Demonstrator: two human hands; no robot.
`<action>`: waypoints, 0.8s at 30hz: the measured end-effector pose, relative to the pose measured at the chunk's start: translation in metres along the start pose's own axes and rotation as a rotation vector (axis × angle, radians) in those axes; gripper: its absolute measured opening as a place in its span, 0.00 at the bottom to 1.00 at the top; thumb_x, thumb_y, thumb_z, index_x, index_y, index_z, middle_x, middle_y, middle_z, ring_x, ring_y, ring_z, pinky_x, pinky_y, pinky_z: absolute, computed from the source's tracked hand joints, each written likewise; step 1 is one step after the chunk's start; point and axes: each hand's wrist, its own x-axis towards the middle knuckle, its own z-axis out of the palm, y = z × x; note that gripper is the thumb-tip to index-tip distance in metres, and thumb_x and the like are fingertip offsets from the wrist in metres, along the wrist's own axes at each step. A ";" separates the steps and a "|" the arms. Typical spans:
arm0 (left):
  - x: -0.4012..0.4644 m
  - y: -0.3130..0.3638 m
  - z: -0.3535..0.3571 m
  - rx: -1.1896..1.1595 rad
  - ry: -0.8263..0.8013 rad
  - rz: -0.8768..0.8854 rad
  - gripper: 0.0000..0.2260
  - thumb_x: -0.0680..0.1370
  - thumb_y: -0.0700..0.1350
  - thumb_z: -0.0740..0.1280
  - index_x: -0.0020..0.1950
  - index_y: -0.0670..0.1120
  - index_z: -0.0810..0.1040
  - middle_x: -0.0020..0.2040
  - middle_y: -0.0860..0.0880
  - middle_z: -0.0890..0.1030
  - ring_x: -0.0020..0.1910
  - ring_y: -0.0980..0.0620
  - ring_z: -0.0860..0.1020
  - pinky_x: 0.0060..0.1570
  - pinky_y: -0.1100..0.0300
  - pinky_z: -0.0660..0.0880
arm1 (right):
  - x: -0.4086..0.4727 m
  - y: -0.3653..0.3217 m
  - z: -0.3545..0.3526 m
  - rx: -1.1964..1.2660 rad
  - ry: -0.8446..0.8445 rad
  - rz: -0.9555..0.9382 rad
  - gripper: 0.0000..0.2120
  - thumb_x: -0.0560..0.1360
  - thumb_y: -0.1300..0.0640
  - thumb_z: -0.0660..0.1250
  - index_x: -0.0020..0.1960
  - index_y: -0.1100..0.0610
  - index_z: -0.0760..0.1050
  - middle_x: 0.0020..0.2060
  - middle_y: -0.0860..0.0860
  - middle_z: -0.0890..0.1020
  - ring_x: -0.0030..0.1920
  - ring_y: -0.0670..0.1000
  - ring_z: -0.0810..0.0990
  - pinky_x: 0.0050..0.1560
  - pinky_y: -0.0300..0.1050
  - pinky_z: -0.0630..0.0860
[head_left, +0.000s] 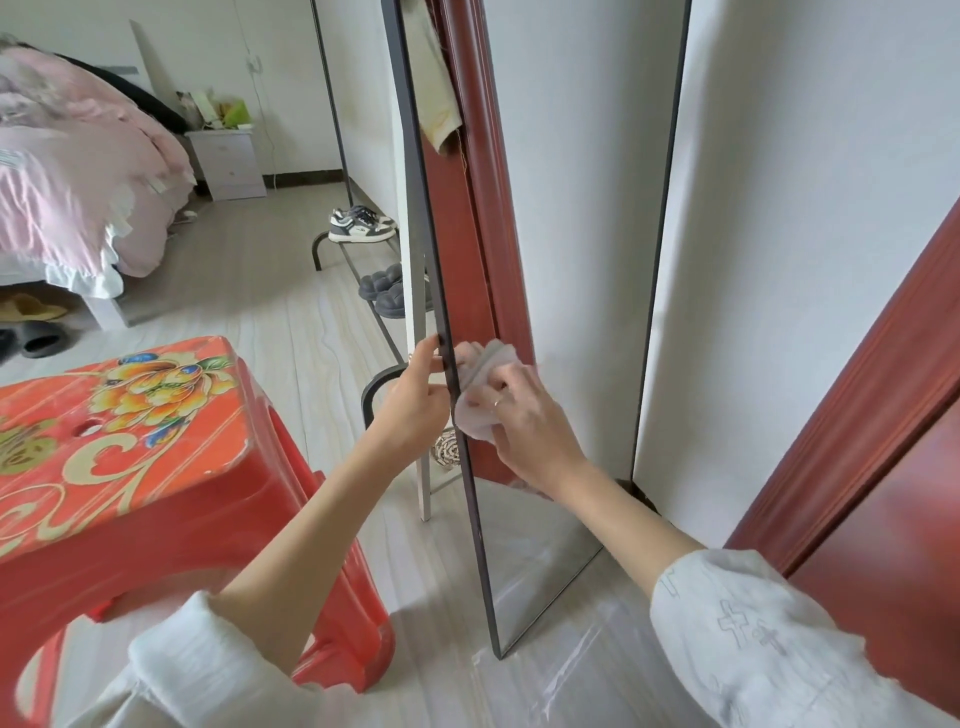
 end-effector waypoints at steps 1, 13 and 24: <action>0.000 0.001 0.000 -0.014 0.008 0.001 0.26 0.77 0.32 0.52 0.73 0.49 0.57 0.59 0.51 0.70 0.45 0.56 0.76 0.42 0.61 0.72 | -0.011 0.002 0.008 -0.009 -0.074 0.015 0.12 0.66 0.71 0.67 0.46 0.61 0.78 0.44 0.56 0.76 0.47 0.57 0.75 0.38 0.48 0.79; -0.003 0.001 0.012 -0.049 0.067 0.042 0.17 0.80 0.50 0.57 0.66 0.45 0.63 0.50 0.49 0.76 0.42 0.55 0.76 0.39 0.64 0.71 | -0.018 0.046 -0.025 0.004 -0.189 0.170 0.15 0.69 0.53 0.57 0.45 0.58 0.80 0.43 0.57 0.76 0.43 0.58 0.77 0.37 0.52 0.77; 0.015 -0.006 0.027 -0.035 0.229 0.146 0.07 0.81 0.45 0.55 0.47 0.42 0.61 0.32 0.54 0.66 0.26 0.58 0.65 0.27 0.62 0.60 | 0.044 0.073 -0.019 -0.091 0.266 0.149 0.12 0.62 0.71 0.64 0.44 0.65 0.78 0.43 0.62 0.78 0.43 0.63 0.77 0.38 0.47 0.76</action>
